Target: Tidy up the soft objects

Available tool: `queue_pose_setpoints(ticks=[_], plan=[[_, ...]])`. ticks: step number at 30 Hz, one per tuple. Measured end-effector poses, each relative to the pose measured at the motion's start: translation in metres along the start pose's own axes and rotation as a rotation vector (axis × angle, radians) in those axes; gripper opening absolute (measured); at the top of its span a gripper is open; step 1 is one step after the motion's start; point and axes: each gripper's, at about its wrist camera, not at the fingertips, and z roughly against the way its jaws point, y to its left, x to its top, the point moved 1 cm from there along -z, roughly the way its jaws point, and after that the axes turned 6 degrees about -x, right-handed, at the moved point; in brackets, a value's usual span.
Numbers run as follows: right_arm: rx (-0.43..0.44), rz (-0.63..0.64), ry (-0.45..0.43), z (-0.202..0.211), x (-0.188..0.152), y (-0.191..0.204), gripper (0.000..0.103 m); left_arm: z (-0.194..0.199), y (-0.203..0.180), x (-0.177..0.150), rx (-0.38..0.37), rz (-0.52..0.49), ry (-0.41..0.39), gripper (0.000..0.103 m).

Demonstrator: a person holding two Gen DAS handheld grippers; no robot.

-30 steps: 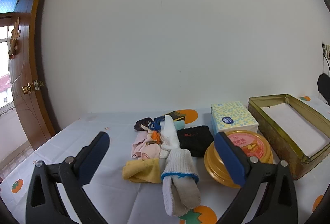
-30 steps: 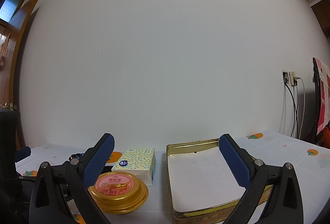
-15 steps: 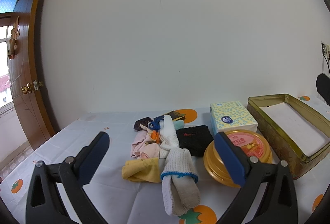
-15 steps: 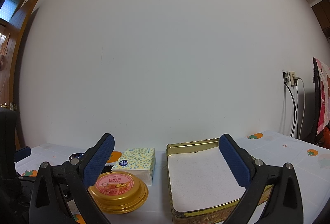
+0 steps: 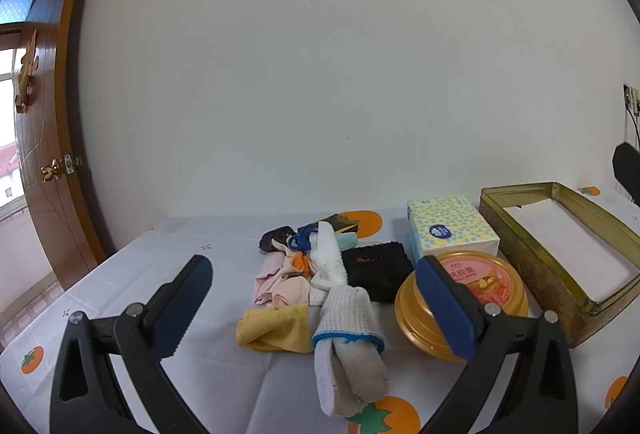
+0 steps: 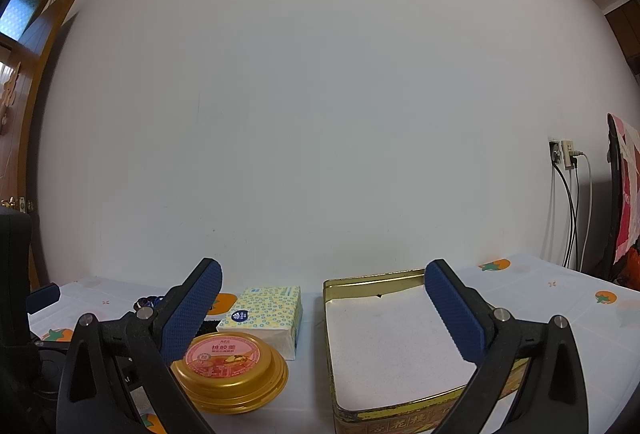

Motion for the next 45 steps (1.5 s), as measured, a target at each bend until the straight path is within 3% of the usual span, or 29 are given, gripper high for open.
queue_pose_setpoints(ticks=[39,42,45], plan=[[0.001,-0.003,-0.007,0.002,0.003,-0.004,0.102,-0.004,0.011,0.003,-0.005,0.013,0.032,0.103],[0.016,-0.01,-0.026,0.006,0.003,-0.005,0.102,-0.011,0.021,0.003,0.044,-0.028,0.064,0.103],[0.048,0.001,-0.025,0.008,0.003,-0.002,0.102,-0.023,0.048,0.001,0.154,-0.006,0.114,0.103]])
